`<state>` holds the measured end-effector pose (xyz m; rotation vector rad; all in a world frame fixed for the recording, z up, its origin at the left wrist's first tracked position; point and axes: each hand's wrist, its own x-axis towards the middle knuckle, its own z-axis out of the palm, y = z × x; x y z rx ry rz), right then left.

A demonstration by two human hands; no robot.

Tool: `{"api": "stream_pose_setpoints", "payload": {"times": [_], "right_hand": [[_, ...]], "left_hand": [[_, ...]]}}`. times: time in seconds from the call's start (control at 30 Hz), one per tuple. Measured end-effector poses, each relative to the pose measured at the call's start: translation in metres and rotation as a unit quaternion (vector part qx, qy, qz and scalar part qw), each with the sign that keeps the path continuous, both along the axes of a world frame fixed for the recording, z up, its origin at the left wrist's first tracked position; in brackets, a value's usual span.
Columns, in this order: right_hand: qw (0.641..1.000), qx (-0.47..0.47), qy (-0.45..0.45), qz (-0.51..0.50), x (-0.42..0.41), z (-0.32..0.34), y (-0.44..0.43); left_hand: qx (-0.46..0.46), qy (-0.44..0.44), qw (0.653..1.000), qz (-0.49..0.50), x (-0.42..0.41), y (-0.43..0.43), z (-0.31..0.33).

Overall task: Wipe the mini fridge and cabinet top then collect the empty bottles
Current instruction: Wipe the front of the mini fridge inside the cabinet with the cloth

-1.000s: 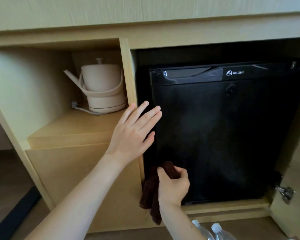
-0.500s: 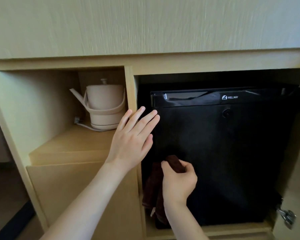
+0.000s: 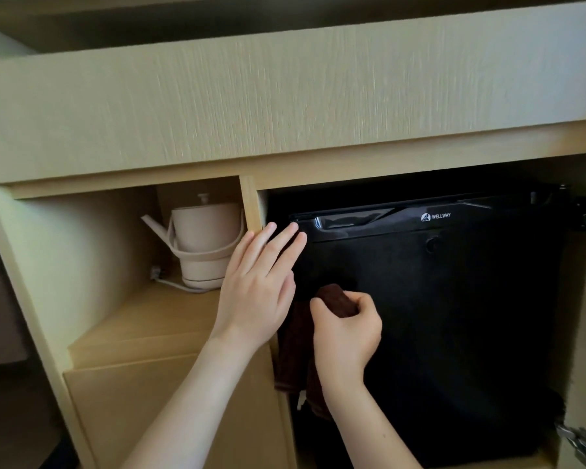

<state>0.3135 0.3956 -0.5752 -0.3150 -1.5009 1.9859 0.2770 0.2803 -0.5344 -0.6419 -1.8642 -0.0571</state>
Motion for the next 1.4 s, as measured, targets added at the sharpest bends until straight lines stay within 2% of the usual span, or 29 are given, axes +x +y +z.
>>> {"api": "stream_pose_setpoints", "payload": {"times": [0.17,0.4,0.6,0.73,0.83,1.03,1.23,1.4], "right_hand": [[0.999,0.031,0.036,0.008,-0.003,0.025,0.003],[0.999,0.038,0.024,0.0,-0.002,0.028,0.001],[0.983,0.168,0.078,-0.008,-0.003,0.049,0.013],[0.973,0.193,0.077,-0.1,-0.003,0.058,0.039],[0.964,0.223,0.064,-0.132,-0.007,0.063,0.048],[0.917,0.373,0.107,-0.096,-0.008,0.06,0.034],[0.935,0.305,0.089,-0.155,-0.01,0.061,0.057],[0.913,0.371,0.116,-0.125,-0.012,0.056,0.02]], "left_hand": [[0.008,-0.012,1.0,0.019,-0.003,0.006,0.019],[-0.007,-0.028,1.0,0.002,-0.002,-0.001,0.022],[-0.014,-0.013,1.0,0.004,-0.005,-0.004,0.024],[-0.008,-0.004,1.0,0.006,-0.006,-0.004,0.024],[0.01,-0.002,1.0,-0.004,-0.007,-0.002,0.024],[0.036,0.003,0.999,-0.024,-0.01,0.002,0.022],[0.05,0.007,0.999,-0.019,-0.011,0.005,0.022],[0.028,-0.001,1.0,-0.014,-0.01,0.001,0.023]]}}
